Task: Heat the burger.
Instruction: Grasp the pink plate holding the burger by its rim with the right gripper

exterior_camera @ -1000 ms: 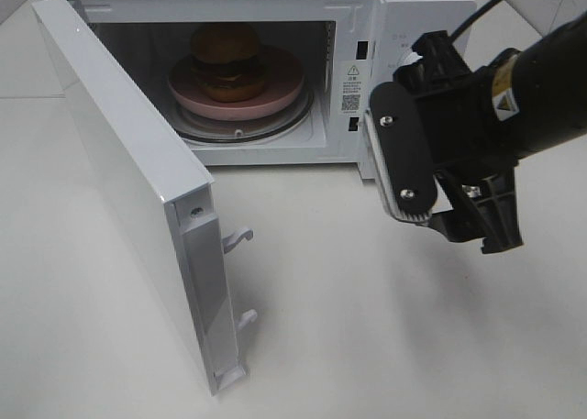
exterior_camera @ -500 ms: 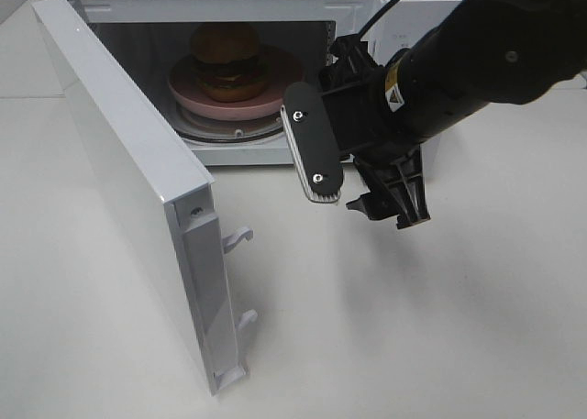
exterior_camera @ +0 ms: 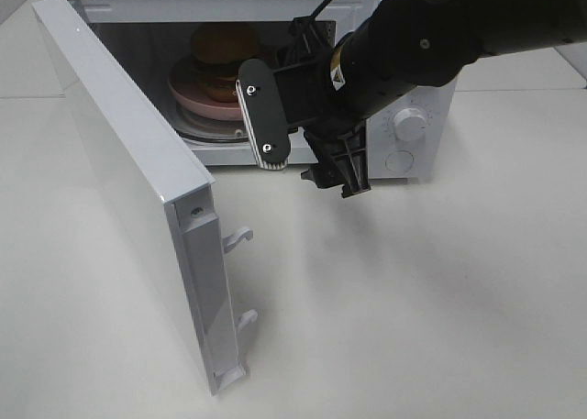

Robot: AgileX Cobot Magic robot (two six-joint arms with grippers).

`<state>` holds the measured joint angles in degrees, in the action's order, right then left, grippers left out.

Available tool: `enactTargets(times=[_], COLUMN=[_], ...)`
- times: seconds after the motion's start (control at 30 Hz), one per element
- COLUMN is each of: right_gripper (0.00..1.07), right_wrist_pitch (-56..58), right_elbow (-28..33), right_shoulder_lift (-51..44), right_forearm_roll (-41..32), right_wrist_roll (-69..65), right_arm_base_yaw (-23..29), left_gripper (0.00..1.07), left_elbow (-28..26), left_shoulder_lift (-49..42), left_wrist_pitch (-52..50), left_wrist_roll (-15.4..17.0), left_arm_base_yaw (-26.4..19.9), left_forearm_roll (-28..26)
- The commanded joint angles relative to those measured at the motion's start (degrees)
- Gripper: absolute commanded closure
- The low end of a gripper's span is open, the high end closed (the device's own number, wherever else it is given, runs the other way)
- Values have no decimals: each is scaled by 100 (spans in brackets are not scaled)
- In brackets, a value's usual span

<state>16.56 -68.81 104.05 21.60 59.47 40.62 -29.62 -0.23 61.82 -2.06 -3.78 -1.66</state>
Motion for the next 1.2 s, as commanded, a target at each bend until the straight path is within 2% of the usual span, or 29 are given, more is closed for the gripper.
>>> enactTargets(times=[0.03,0.27,0.9,1.2], right_gripper=[17,17,22,24], right_wrist_pitch=[-246,-453,-430,-430], right_elbow=[-201,-596,-2464,-3054], right_shoulder_lift=[223,733,2212,2727], right_forearm_roll=[-23,-29,-229,-441], right_wrist_roll=[-120,-229,-264,-269], right_arm_base_yaw=[34,23,-183,-189], left_gripper=[7,7,7,7], left_elbow=[11,11,11,11], left_shoulder_lift=[-74,-74,-74,-74], left_wrist_pitch=[-52,-52,-52,-52], left_wrist_roll=[0,0,0,0], left_arm_base_yaw=[-11,-11,-11,-11], left_forearm_roll=[-17,-17,-17,-17])
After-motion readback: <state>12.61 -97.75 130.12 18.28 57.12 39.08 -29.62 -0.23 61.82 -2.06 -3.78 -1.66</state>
